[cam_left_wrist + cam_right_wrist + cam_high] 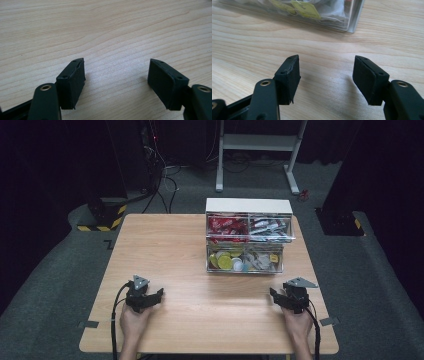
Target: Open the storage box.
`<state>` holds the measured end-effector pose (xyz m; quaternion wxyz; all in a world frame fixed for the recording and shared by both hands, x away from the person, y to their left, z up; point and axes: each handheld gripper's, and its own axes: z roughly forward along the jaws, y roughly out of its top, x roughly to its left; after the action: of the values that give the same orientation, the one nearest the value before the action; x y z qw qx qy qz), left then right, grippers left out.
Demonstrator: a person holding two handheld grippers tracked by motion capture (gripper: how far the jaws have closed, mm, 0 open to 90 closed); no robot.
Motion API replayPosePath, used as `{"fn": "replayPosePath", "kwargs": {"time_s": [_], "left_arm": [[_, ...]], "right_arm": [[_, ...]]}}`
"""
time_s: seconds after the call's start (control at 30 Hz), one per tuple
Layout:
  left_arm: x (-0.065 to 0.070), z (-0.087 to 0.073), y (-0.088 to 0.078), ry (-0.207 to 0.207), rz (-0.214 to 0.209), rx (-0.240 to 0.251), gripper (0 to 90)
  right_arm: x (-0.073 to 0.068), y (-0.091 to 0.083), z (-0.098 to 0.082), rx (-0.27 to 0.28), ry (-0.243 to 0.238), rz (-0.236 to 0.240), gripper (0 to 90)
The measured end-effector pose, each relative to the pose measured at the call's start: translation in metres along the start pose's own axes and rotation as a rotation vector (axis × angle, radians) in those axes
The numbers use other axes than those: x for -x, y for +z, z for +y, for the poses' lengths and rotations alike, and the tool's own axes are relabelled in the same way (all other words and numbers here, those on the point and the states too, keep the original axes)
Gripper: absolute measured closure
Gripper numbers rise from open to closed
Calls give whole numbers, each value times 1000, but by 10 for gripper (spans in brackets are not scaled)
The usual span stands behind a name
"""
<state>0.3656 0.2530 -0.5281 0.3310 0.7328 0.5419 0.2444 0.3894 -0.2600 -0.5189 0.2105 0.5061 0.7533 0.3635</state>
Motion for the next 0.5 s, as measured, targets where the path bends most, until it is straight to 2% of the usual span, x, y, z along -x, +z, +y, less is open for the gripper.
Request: {"fn": "replayPosePath", "kwargs": {"time_s": [0.07, 0.2, 0.3, 0.43, 0.5], "left_arm": [[0, 0, 0, 3, 1, 0, 301], [0, 0, 0, -1, -2, 1, 300], [0, 0, 0, -1, -1, 3, 299], [-1, 0, 0, 1, -6, -1, 297], [0, 0, 0, -3, -5, 4, 297]], "right_arm": [[2, -1, 1, 18, 2, 36, 406], [3, -2, 2, 44, 11, 47, 437], [2, -5, 1, 54, 23, 83, 424], [0, -7, 1, 44, 27, 68, 390], [0, -8, 2, 43, 41, 86, 377]]}}
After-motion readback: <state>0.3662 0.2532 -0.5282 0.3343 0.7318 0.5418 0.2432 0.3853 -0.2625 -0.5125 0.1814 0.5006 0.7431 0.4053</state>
